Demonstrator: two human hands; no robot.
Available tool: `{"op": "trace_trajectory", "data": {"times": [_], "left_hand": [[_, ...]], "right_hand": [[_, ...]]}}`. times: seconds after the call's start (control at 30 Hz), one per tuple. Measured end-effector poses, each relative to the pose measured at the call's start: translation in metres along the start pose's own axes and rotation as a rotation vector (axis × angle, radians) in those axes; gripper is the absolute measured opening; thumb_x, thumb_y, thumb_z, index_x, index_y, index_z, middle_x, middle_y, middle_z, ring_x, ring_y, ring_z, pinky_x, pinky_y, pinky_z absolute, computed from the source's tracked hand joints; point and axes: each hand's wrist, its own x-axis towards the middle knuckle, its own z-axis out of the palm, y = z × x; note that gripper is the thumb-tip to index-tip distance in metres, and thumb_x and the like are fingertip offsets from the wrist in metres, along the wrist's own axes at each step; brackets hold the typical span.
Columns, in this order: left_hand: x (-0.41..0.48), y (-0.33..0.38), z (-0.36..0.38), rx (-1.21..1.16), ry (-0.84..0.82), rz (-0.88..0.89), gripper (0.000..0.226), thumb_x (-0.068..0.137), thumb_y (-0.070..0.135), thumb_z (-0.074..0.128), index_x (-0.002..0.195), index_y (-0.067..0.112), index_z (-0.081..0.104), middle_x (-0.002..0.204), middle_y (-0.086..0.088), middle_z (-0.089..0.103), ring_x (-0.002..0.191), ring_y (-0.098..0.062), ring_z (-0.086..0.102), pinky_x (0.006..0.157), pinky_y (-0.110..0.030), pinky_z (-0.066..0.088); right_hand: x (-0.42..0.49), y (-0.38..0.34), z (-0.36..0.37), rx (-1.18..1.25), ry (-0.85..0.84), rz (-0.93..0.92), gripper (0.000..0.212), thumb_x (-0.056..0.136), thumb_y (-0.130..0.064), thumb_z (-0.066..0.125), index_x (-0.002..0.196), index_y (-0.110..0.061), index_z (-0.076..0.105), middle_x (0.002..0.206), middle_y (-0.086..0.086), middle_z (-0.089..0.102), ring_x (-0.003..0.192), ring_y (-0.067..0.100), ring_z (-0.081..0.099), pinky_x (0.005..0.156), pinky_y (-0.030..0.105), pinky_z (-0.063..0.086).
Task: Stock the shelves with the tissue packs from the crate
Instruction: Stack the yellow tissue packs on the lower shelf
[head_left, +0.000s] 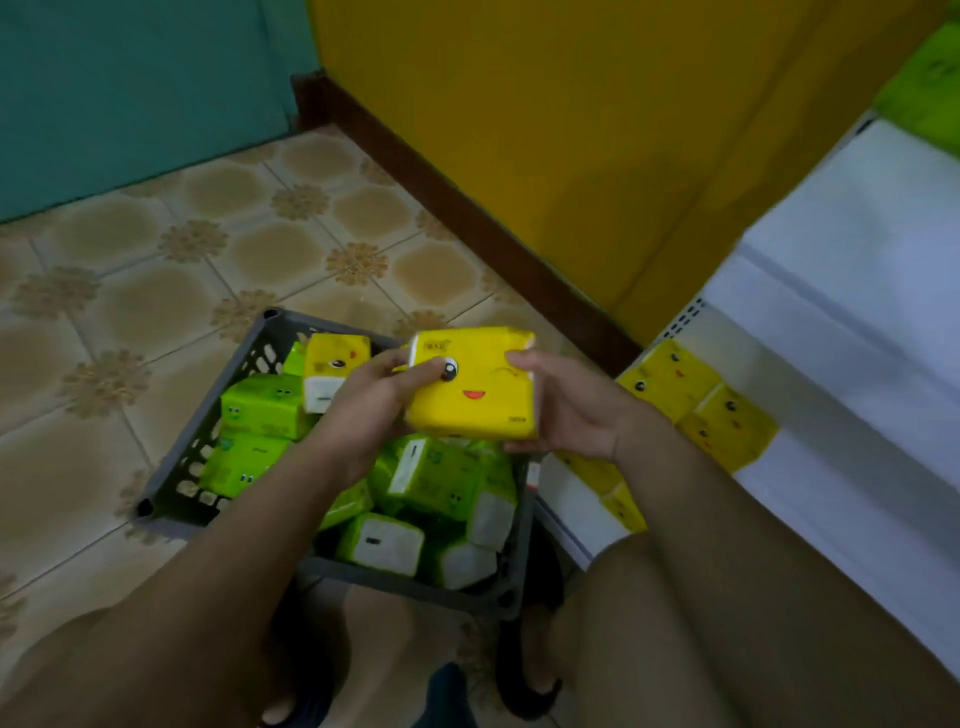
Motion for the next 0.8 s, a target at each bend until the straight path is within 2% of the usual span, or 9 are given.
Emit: {"op": "trace_trajectory", "data": {"times": [0.07, 0.2, 0.27, 0.33, 0.4, 0.47, 0.53, 0.7, 0.8], "left_hand": [[0.000, -0.003, 0.023, 0.045, -0.010, 0.048, 0.042, 0.085, 0.033, 0.070, 0.122, 0.016, 0.058, 0.114, -0.005, 0.068, 0.089, -0.020, 0.069, 0.058, -0.027, 0.053], [0.007, -0.009, 0.067, 0.083, 0.021, 0.083, 0.031, 0.088, 0.029, 0.069, 0.112, 0.015, 0.057, 0.103, 0.001, 0.066, 0.082, -0.014, 0.065, 0.062, -0.027, 0.049], [0.011, -0.016, 0.089, 0.134, -0.055, 0.077, 0.023, 0.089, 0.029, 0.068, 0.107, 0.017, 0.058, 0.101, -0.001, 0.066, 0.081, -0.012, 0.065, 0.058, -0.024, 0.048], [0.016, -0.022, 0.109, 0.171, -0.143, 0.042, 0.033, 0.090, 0.033, 0.067, 0.117, 0.016, 0.058, 0.112, -0.006, 0.064, 0.093, -0.017, 0.065, 0.065, -0.028, 0.052], [0.021, -0.025, 0.122, 0.225, -0.156, 0.010, 0.042, 0.092, 0.038, 0.064, 0.127, 0.017, 0.054, 0.118, -0.004, 0.060, 0.102, -0.017, 0.061, 0.071, -0.032, 0.053], [0.027, -0.031, 0.126, 0.251, -0.154, -0.020, 0.042, 0.093, 0.039, 0.061, 0.129, 0.017, 0.053, 0.121, -0.002, 0.058, 0.103, -0.015, 0.059, 0.076, -0.036, 0.054], [0.031, -0.040, 0.126, 0.281, -0.150, -0.050, 0.037, 0.095, 0.037, 0.059, 0.126, 0.017, 0.054, 0.120, -0.002, 0.058, 0.103, -0.016, 0.059, 0.086, -0.043, 0.054], [0.040, -0.059, 0.119, 0.332, -0.121, -0.098, 0.027, 0.095, 0.034, 0.060, 0.117, 0.019, 0.057, 0.116, -0.002, 0.060, 0.099, -0.016, 0.061, 0.072, -0.032, 0.051], [0.044, -0.066, 0.113, 0.376, -0.112, -0.131, 0.016, 0.095, 0.036, 0.059, 0.106, 0.024, 0.058, 0.112, -0.001, 0.063, 0.100, -0.016, 0.062, 0.078, -0.037, 0.049]], "right_hand": [[-0.013, 0.001, -0.011, 0.068, 0.051, -0.028, 0.046, 0.082, -0.045, 0.060, 0.123, -0.025, 0.057, 0.117, 0.008, 0.069, 0.101, 0.029, 0.067, 0.072, 0.041, 0.057], [-0.030, 0.023, -0.043, 0.171, 0.211, -0.123, 0.032, 0.085, -0.025, 0.067, 0.116, -0.017, 0.061, 0.121, 0.011, 0.067, 0.110, 0.029, 0.064, 0.091, 0.045, 0.054], [-0.037, 0.042, -0.062, 0.272, 0.329, -0.191, 0.026, 0.090, -0.014, 0.064, 0.116, -0.011, 0.061, 0.116, 0.011, 0.068, 0.103, 0.027, 0.066, 0.086, 0.041, 0.056], [-0.045, 0.067, -0.087, 0.441, 0.427, -0.239, 0.022, 0.092, -0.010, 0.061, 0.113, -0.015, 0.063, 0.112, 0.007, 0.070, 0.098, 0.025, 0.067, 0.077, 0.038, 0.058], [-0.050, 0.097, -0.117, 0.624, 0.501, -0.262, 0.027, 0.091, -0.011, 0.061, 0.118, -0.018, 0.063, 0.118, 0.006, 0.069, 0.105, 0.026, 0.066, 0.078, 0.038, 0.057], [-0.053, 0.128, -0.149, 0.771, 0.610, -0.245, 0.032, 0.091, -0.013, 0.062, 0.123, -0.015, 0.059, 0.126, 0.008, 0.063, 0.112, 0.028, 0.062, 0.080, 0.037, 0.057], [-0.052, 0.155, -0.176, 0.830, 0.752, -0.200, 0.023, 0.094, -0.010, 0.057, 0.116, -0.010, 0.058, 0.126, 0.010, 0.059, 0.107, 0.024, 0.063, 0.077, 0.034, 0.058], [-0.034, 0.193, -0.214, 0.844, 0.834, -0.177, 0.018, 0.097, -0.005, 0.048, 0.116, -0.006, 0.049, 0.122, 0.006, 0.054, 0.106, 0.024, 0.061, 0.079, 0.031, 0.056], [-0.017, 0.196, -0.228, 0.497, 0.902, -0.190, 0.028, 0.093, -0.016, 0.057, 0.118, -0.008, 0.048, 0.121, 0.005, 0.052, 0.111, 0.022, 0.057, 0.093, 0.034, 0.053]]}}
